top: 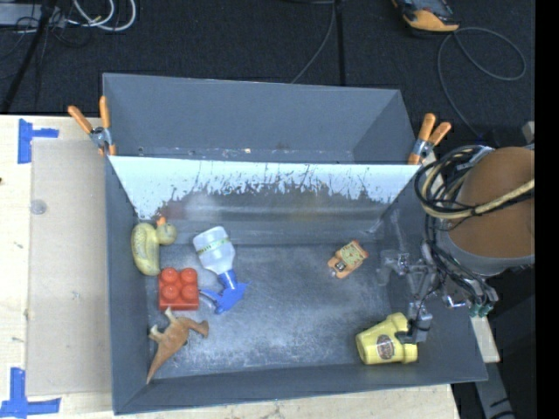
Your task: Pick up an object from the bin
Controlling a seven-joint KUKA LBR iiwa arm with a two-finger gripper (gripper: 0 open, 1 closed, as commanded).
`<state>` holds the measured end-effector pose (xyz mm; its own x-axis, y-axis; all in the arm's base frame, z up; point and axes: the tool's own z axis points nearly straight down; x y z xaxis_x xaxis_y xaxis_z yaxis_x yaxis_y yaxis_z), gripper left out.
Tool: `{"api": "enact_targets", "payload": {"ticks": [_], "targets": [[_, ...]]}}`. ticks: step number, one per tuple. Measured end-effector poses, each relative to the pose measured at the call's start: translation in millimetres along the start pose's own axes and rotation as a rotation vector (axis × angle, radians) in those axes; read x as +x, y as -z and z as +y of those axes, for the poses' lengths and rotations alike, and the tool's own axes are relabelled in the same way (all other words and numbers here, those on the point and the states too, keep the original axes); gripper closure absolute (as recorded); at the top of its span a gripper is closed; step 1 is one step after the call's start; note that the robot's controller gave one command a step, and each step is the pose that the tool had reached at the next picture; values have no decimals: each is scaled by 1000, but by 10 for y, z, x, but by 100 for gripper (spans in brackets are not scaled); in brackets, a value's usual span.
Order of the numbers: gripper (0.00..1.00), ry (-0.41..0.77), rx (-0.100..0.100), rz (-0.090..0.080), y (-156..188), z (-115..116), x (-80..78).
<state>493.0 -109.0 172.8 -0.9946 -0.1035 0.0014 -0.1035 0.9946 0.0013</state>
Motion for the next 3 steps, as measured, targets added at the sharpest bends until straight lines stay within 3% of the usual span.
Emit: {"api": "enact_targets", "payload": {"ticks": [1, 2, 3], "targets": [[0, 41, -1, 3, -139, -334, 256], [0, 239, -1, 1, -581, -197, 228], [0, 250, 7, -23, -1005, -325, 169]]}}
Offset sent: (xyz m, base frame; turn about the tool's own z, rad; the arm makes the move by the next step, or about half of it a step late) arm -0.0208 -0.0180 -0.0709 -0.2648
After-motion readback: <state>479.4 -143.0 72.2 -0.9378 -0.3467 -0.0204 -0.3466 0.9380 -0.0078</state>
